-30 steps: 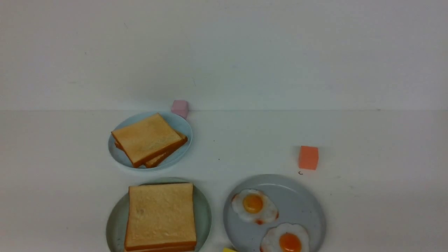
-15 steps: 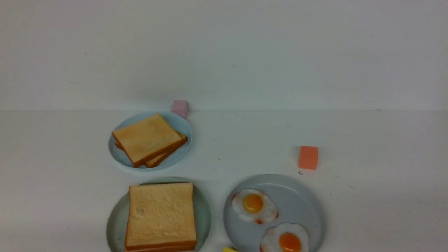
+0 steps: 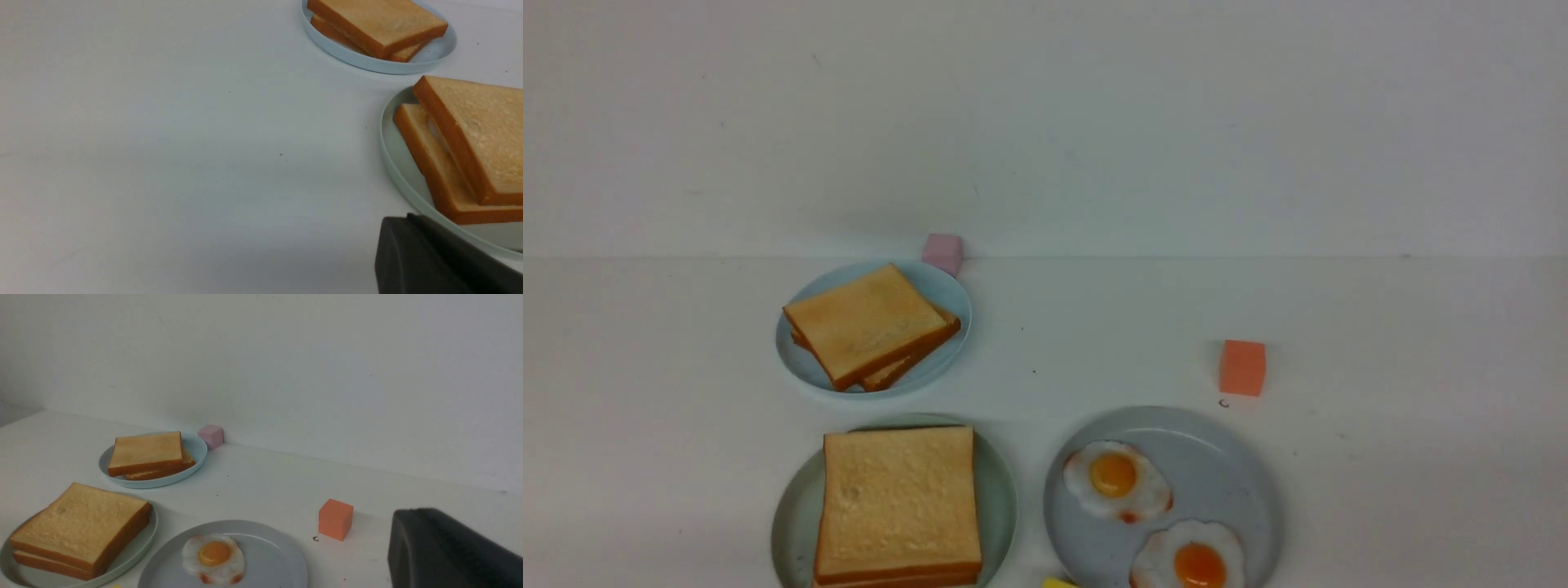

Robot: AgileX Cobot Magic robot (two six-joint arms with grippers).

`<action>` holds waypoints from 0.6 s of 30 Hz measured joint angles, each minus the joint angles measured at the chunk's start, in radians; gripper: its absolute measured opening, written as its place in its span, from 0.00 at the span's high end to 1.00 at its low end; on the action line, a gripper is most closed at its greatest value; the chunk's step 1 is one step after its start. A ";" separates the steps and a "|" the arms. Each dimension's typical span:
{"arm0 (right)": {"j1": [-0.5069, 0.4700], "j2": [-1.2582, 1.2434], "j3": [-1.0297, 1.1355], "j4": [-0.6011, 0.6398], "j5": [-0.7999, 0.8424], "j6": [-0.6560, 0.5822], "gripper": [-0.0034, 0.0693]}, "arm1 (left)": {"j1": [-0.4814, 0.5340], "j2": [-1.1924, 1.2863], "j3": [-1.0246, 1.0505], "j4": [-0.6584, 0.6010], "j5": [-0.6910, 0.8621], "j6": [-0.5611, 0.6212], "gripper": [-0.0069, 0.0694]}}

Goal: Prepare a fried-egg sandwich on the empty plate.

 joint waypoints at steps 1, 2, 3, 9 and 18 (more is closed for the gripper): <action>0.000 0.000 0.000 0.000 0.000 0.000 0.91 | 0.000 0.000 0.000 0.000 0.000 0.000 0.89; 0.000 0.000 0.000 0.000 0.000 0.000 0.91 | 0.000 0.000 0.000 0.000 0.000 0.000 0.89; 0.000 0.000 0.000 0.000 0.000 0.000 0.90 | 0.000 0.000 0.000 0.000 0.000 0.000 0.89; 0.000 0.000 0.000 0.000 0.000 0.000 0.90 | 0.000 0.000 0.000 -0.001 0.000 0.000 0.88; -0.130 0.000 0.015 -0.015 -0.008 0.000 0.89 | 0.000 0.000 0.000 -0.001 0.000 0.000 0.87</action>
